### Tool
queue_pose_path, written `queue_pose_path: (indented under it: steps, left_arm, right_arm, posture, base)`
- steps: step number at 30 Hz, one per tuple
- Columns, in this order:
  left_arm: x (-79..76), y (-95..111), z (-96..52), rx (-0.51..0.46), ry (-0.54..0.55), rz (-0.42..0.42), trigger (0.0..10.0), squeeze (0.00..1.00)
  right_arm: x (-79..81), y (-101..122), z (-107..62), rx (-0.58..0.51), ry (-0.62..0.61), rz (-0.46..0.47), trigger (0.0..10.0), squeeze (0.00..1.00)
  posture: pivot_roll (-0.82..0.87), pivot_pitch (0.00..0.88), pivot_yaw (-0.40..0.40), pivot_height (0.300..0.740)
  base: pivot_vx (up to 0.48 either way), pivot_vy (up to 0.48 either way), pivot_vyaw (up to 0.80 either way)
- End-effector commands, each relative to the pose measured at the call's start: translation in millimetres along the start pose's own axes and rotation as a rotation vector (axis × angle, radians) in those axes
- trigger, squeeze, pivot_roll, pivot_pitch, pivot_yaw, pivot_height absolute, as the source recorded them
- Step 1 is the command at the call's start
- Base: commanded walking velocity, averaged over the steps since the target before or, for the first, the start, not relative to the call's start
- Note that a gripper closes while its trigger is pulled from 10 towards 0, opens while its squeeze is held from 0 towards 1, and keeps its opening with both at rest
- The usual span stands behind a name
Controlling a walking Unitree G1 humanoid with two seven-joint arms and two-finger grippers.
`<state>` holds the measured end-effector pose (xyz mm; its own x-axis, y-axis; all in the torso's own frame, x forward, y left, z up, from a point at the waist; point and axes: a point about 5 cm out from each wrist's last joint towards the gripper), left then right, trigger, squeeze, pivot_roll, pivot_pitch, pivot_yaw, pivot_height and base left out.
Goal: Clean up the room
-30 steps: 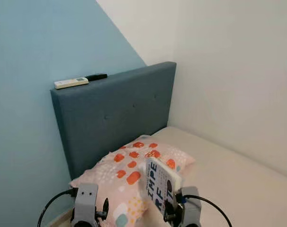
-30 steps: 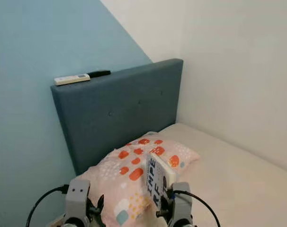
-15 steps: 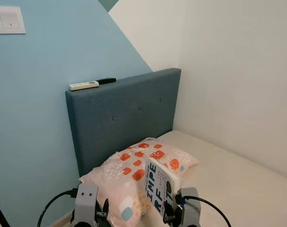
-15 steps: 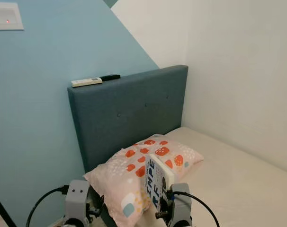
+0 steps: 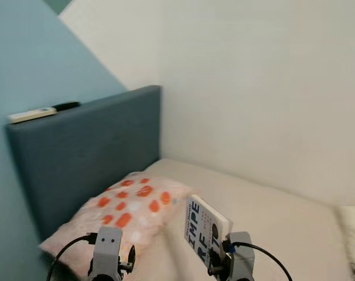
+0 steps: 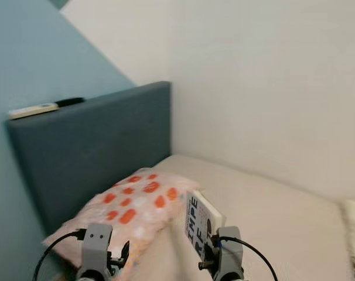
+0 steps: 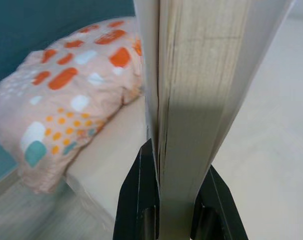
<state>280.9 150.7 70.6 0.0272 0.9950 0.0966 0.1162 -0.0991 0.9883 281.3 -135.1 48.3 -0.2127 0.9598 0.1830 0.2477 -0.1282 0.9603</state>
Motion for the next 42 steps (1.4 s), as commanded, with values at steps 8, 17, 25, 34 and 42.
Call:
queue_pose_path:
  steps: [8, 17, 25, 34, 42]
  left_arm:
    - [0.2, -3.1, -1.8, -0.003, 0.017, 0.007, 10.0, 0.0]
    - [0.0, -4.0, -2.6, 0.004, 0.013, -0.006, 10.0, 0.0]
    - [-0.4, -4.8, -3.2, 0.005, 0.005, -0.01, 10.0, 0.0]
    - [0.3, -3.7, -2.0, 0.003, 0.003, -0.012, 10.0, 0.0]
    - [-0.9, -1.3, -1.6, -0.001, 0.009, 0.008, 10.0, 0.0]
  right_arm:
    - [0.3, 7.1, 2.0, -0.027, 0.008, -0.006, 10.0, 0.0]
    - [1.4, 6.8, 2.0, -0.028, 0.01, -0.007, 10.0, 0.0]
    - [1.6, 6.6, 1.4, -0.029, 0.008, -0.007, 10.0, 0.0]
    - [2.3, 7.2, 2.0, -0.034, 0.007, -0.004, 10.0, 0.0]
    - [2.1, 7.1, 1.6, -0.036, 0.007, -0.002, 10.0, 0.0]
  posture:
    - [0.03, 0.084, -0.038, 0.74]
    - [0.03, 0.085, -0.04, 0.74]
    - [0.02, 0.088, -0.037, 0.74]
    - [0.03, 0.086, -0.032, 0.74]
    - [0.03, 0.084, -0.033, 0.74]
  base:
    - [0.0, 0.0, -0.2]
    - [0.0, 0.0, 0.0]
    - [0.0, 0.363, 0.0]
    - [0.0, 0.395, 0.0]
    - [0.0, -0.347, 0.0]
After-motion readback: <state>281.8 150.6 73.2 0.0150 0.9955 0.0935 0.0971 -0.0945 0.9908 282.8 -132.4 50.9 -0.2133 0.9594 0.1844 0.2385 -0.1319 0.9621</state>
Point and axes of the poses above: a point about 5 cm out from each wrist's last joint towards the gripper, its own z axis pointing out of the wrist towards the gripper, its own y axis along the axis of the wrist's last joint, x = y × z, and after that the axes turned 3 degrees about z, right-handed
